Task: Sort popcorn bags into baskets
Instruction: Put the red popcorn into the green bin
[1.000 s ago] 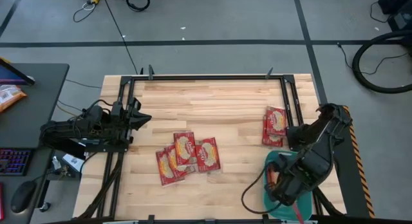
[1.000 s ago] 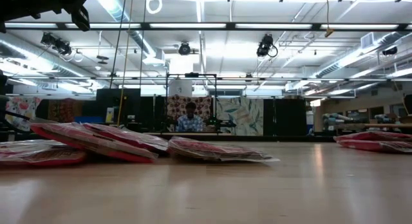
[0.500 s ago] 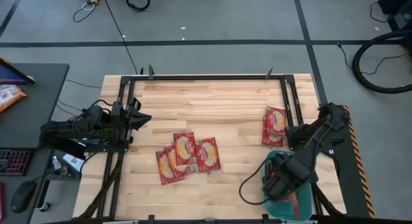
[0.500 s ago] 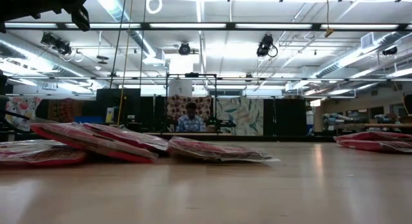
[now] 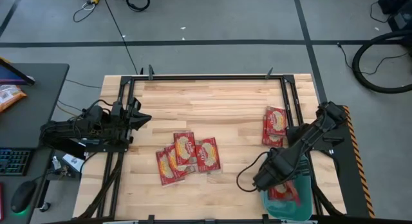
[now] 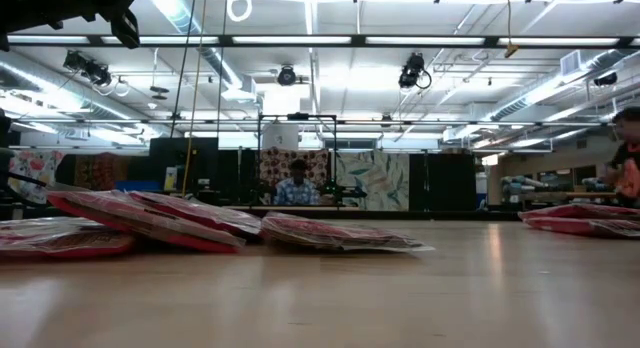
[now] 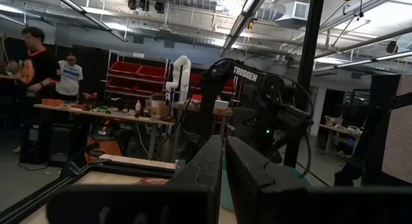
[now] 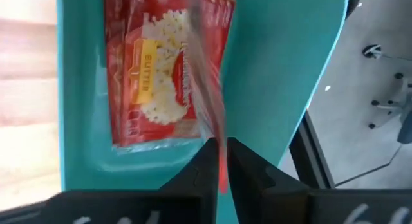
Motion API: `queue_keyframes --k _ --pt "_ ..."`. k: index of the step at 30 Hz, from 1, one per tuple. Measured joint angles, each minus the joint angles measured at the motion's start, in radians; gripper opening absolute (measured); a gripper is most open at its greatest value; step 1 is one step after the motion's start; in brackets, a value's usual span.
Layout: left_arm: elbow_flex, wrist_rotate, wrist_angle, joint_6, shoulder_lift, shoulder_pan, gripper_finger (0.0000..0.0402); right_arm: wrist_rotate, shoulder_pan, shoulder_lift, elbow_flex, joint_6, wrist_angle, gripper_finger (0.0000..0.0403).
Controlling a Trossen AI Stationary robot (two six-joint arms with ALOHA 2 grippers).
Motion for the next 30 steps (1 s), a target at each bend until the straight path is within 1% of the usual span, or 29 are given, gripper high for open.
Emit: queue_keyframes --k 6,11,14,19,23,26,30 --pt "0.000 0.000 0.000 0.000 0.000 0.000 0.0027 0.092 -0.041 0.000 -0.007 -0.058 0.042 0.0087" --pt "0.000 0.000 0.000 0.000 0.000 0.000 0.0027 0.077 -0.093 0.001 -0.002 -0.115 0.074 0.0114" --pt "0.000 0.000 0.000 0.000 0.000 0.000 0.0027 0.073 -0.122 0.001 0.031 -0.135 0.070 0.0118" --pt "0.000 0.000 0.000 0.000 0.000 0.000 0.0027 0.074 -0.156 0.001 0.113 -0.138 0.016 0.0116" --pt "0.000 0.000 0.000 0.000 0.000 0.000 0.0027 0.082 -0.186 0.000 0.184 -0.187 0.038 0.0116" --pt "0.000 0.000 0.000 0.000 0.000 0.000 0.0027 0.147 -0.214 0.000 0.225 -0.231 0.122 0.0116" --pt "0.000 0.000 0.000 0.000 0.000 0.000 0.0027 0.301 -0.261 0.000 0.240 -0.326 0.235 0.0116"
